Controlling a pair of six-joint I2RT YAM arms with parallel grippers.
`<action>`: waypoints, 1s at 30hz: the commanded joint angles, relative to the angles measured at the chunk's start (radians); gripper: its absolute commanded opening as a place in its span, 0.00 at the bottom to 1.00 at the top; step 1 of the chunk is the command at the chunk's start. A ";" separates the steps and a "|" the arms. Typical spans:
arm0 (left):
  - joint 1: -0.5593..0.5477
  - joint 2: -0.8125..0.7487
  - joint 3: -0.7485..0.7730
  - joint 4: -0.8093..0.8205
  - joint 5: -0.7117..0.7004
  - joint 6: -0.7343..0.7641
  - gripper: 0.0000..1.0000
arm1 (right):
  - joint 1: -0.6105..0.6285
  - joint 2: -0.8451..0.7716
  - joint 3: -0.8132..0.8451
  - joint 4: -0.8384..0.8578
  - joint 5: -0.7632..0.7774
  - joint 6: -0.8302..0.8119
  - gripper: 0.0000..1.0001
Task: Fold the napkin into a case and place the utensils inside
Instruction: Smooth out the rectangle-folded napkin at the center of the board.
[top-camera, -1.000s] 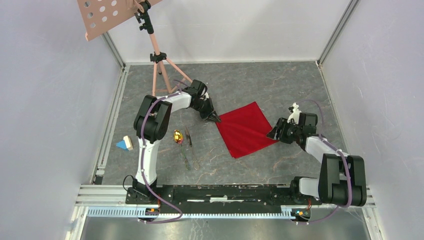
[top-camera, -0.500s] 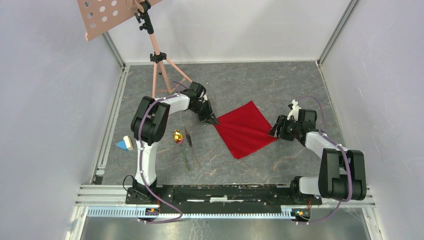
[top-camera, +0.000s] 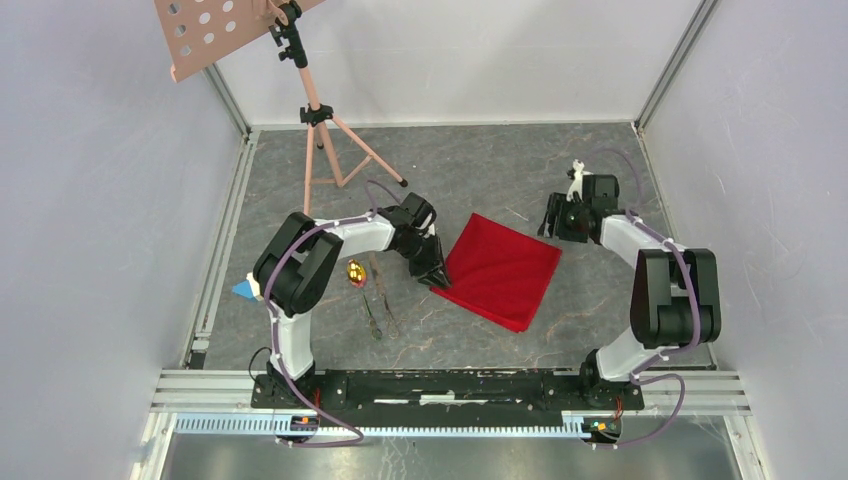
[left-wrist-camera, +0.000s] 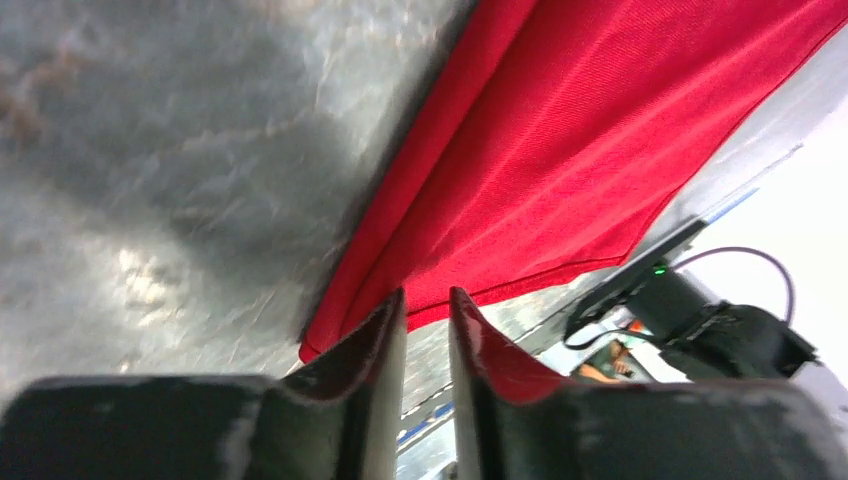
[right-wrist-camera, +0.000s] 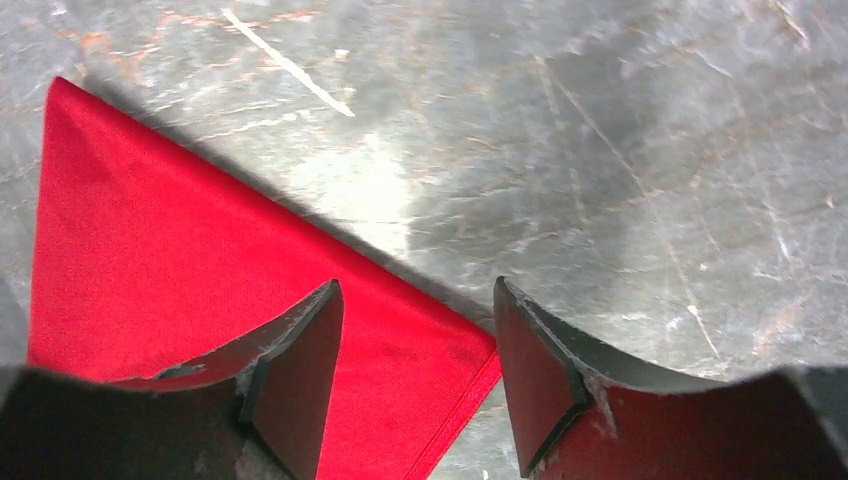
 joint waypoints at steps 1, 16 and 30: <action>-0.003 -0.108 -0.004 -0.148 -0.132 0.068 0.39 | 0.087 -0.062 0.045 -0.083 0.075 -0.052 0.65; 0.042 -0.107 0.032 -0.208 -0.195 0.196 0.59 | 0.182 -0.213 -0.224 0.040 -0.215 0.034 0.66; 0.005 -0.091 -0.191 0.100 -0.036 -0.002 0.22 | 0.186 0.051 -0.016 0.124 -0.078 -0.025 0.64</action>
